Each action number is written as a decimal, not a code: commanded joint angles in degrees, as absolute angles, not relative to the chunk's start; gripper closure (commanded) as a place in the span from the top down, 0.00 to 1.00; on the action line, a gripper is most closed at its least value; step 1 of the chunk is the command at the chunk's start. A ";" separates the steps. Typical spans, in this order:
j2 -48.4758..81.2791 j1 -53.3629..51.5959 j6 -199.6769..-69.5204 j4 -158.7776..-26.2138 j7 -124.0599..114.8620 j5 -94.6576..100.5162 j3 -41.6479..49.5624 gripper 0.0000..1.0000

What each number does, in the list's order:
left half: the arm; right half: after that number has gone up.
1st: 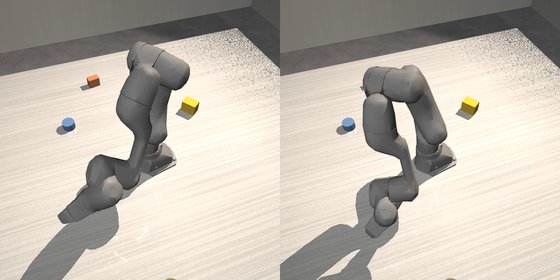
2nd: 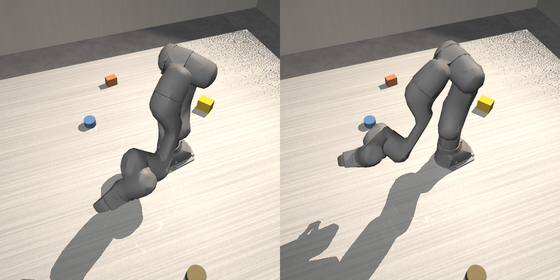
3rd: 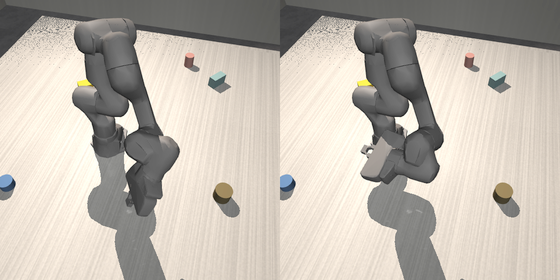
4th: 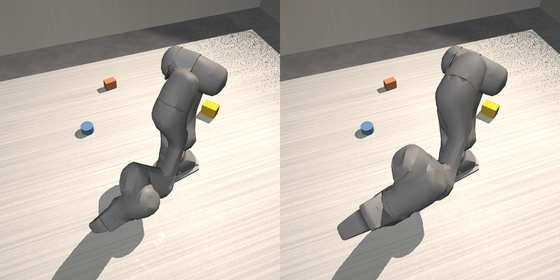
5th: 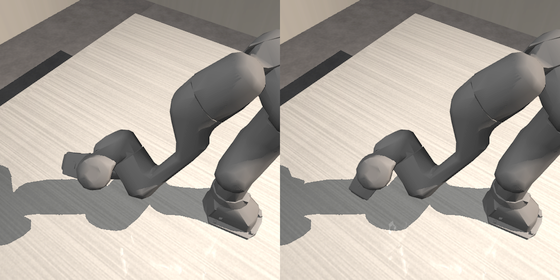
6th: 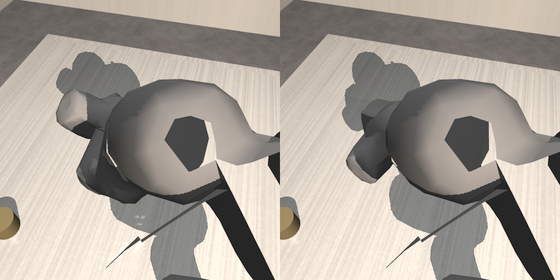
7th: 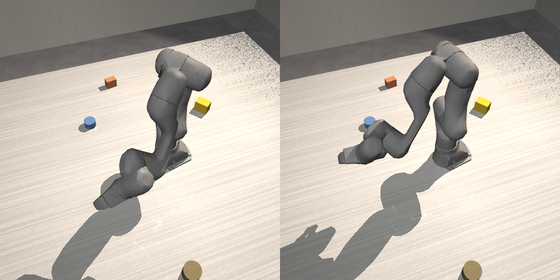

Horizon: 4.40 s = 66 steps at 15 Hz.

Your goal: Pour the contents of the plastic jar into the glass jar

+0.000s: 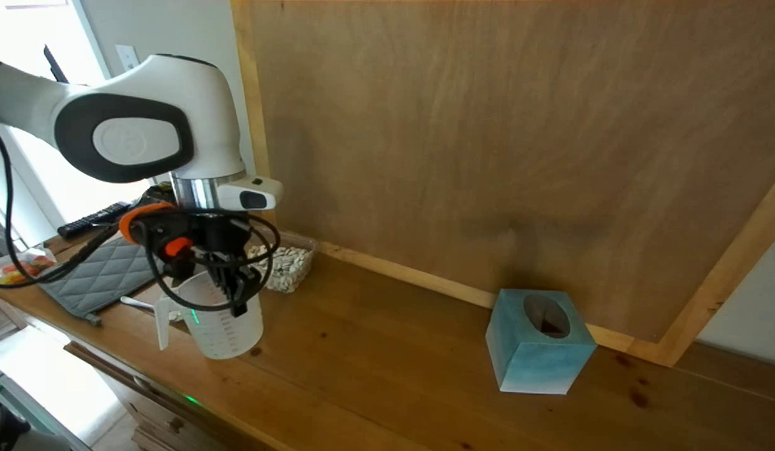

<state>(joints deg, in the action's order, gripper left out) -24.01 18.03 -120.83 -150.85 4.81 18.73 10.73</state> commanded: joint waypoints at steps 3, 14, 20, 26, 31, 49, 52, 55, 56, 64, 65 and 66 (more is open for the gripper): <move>-21.25 16.33 -123.51 -148.32 11.62 19.58 12.73 0.01; -21.68 14.31 -125.71 -148.41 22.32 18.33 15.39 0.01; -21.71 13.83 -126.10 -148.57 23.78 17.73 15.78 0.01; -23.43 12.55 -127.30 -148.25 26.44 18.45 15.20 0.01; -24.13 11.21 -127.42 -147.80 31.52 17.93 15.90 0.01; -19.24 4.70 -115.63 -138.50 44.42 19.38 9.68 0.05; -17.77 3.86 -113.98 -137.53 45.32 21.20 8.20 0.01; -16.11 2.32 -110.33 -136.68 47.09 22.82 5.69 0.01; -15.70 1.61 -109.22 -136.55 47.84 23.17 4.87 0.01; -14.01 -1.38 -103.52 -134.32 50.73 28.84 0.67 0.01; -13.83 -1.66 -103.30 -133.68 51.52 29.20 0.50 0.01; -13.58 -1.88 -102.93 -133.13 52.25 29.64 0.25 0.01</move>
